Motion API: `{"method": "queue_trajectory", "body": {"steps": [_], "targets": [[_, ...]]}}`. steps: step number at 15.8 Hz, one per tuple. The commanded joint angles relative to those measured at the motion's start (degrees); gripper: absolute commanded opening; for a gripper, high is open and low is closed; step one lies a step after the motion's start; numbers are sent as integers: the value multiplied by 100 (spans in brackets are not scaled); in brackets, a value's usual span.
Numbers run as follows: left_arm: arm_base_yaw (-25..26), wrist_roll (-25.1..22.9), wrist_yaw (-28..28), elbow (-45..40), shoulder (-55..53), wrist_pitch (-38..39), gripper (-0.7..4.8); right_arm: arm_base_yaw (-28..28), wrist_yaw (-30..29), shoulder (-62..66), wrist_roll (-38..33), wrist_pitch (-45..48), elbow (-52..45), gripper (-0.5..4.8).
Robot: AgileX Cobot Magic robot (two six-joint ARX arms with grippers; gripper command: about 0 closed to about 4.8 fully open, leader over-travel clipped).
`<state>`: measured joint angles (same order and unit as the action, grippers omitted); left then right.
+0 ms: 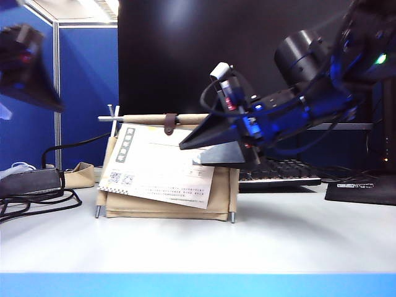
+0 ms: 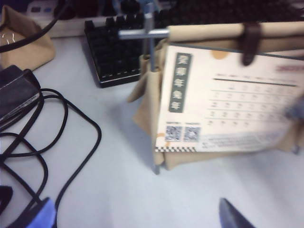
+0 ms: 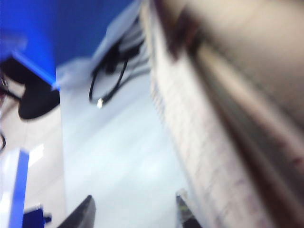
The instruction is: Turn one page of the calendar.
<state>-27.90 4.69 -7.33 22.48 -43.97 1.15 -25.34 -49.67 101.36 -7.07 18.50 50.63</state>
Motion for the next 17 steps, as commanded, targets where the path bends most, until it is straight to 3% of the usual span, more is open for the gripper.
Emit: {"method": "queue_trajectory", "body": {"steps": [1,7,13,17], "targets": [[291,-11,704,439,-914,-590,476,4,-37,-450,175,-114,-177,217],[951,22,1281,1314,-2830,-1071,477,140,-9,-1093,260,-295,-435,217],[1058,149,2243,1421,-3032,-1434,476,166,623,-1091,262,-129,-433,217],[1058,55,2155,1478,-3130,-1432,476,166,911,-1091,262,-70,-433,217]]}}
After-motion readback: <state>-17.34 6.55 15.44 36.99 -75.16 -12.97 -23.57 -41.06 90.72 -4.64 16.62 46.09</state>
